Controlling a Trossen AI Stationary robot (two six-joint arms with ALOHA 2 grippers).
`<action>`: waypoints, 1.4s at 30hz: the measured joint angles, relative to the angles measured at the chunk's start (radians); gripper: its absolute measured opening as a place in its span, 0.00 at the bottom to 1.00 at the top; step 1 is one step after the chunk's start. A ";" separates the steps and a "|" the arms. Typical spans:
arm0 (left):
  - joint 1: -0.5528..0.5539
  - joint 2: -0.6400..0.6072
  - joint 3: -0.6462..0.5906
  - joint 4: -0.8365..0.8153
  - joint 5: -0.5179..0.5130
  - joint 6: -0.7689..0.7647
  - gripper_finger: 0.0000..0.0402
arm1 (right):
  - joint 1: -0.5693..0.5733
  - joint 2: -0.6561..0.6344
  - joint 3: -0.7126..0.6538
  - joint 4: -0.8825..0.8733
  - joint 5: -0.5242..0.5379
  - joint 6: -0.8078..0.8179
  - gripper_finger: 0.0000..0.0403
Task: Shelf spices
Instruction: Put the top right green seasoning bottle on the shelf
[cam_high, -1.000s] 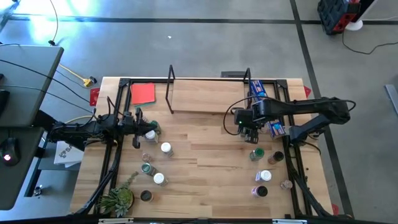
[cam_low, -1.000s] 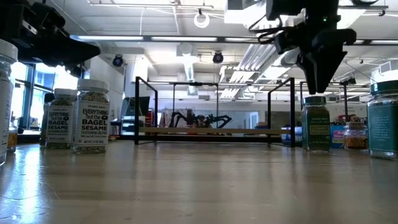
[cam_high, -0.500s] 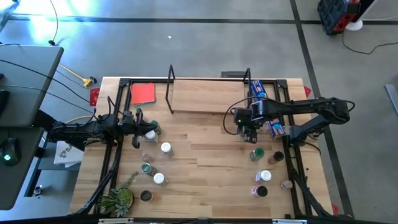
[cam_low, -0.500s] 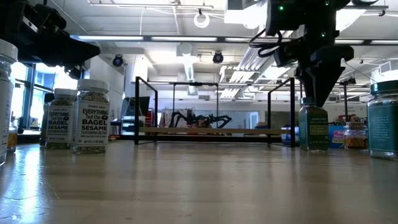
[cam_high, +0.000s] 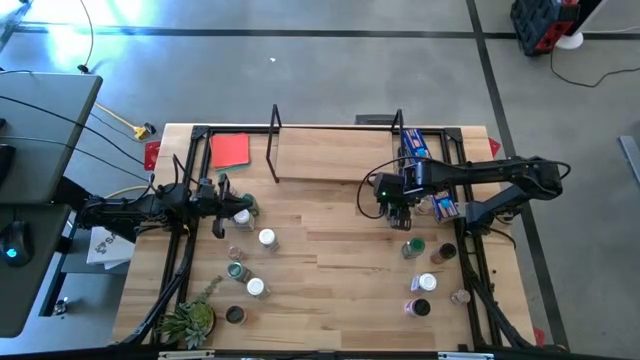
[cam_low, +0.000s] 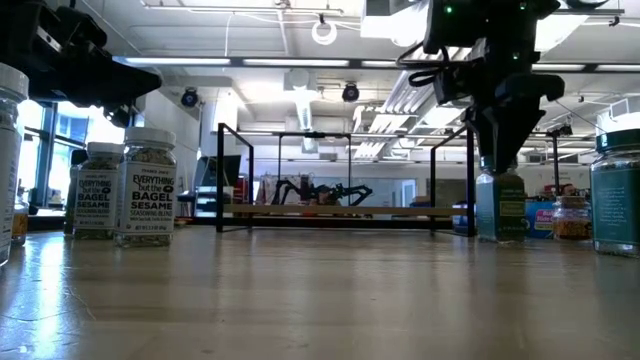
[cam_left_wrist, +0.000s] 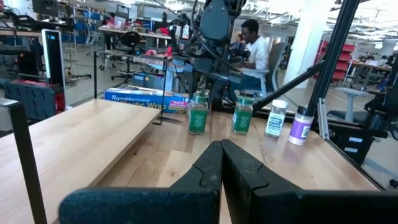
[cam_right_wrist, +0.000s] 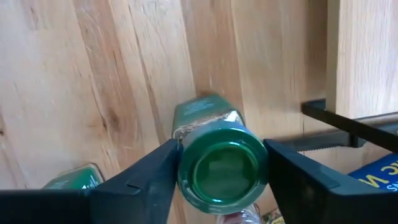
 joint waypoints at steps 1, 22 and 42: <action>0.000 0.000 0.000 0.000 0.000 0.000 0.00 | 0.002 0.000 0.000 0.002 0.000 0.000 0.48; 0.000 0.000 0.000 0.001 -0.001 0.000 0.00 | -0.256 0.337 0.843 -0.312 0.049 0.041 0.47; 0.000 0.000 0.000 0.000 -0.001 -0.026 0.00 | -0.626 0.616 1.015 -0.310 -0.062 -0.366 0.47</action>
